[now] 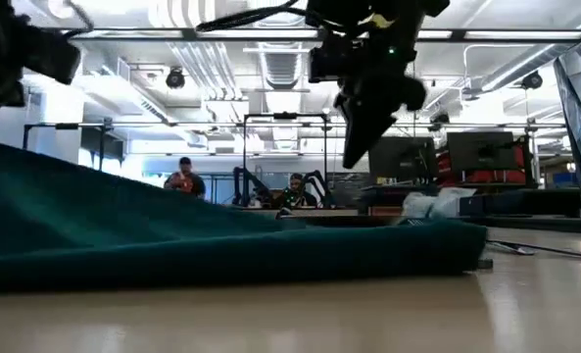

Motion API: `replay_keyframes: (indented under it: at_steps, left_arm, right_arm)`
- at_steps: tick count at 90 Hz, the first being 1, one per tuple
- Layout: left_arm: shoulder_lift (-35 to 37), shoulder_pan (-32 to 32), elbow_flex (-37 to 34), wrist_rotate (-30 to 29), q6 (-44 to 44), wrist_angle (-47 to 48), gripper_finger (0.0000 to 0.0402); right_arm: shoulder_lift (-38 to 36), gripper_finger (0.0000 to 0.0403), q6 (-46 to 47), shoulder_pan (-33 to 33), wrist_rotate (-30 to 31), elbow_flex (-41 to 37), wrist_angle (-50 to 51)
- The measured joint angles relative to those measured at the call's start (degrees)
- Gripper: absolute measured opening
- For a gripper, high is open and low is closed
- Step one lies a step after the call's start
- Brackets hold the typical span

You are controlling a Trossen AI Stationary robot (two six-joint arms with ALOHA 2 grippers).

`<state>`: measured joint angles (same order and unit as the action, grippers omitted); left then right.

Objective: Set table place
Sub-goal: Fold the green napkin

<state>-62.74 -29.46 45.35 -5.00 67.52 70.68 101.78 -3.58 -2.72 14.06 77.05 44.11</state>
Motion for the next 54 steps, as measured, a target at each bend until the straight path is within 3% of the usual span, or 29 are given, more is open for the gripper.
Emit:
replay_keyframes:
  at_steps: [40,54]
  left_arm:
    - [-4.1,0.0,-5.1,-1.8,0.9,-2.1,0.0001]
    - [-6.1,0.0,-5.0,-1.0,-0.1,-2.1,0.0033]
  right_arm:
    - [3.3,0.0000,2.1,0.0,0.8,-1.2,-3.1]
    - [3.0,0.0000,2.2,0.0,-1.9,-1.1,-4.2]
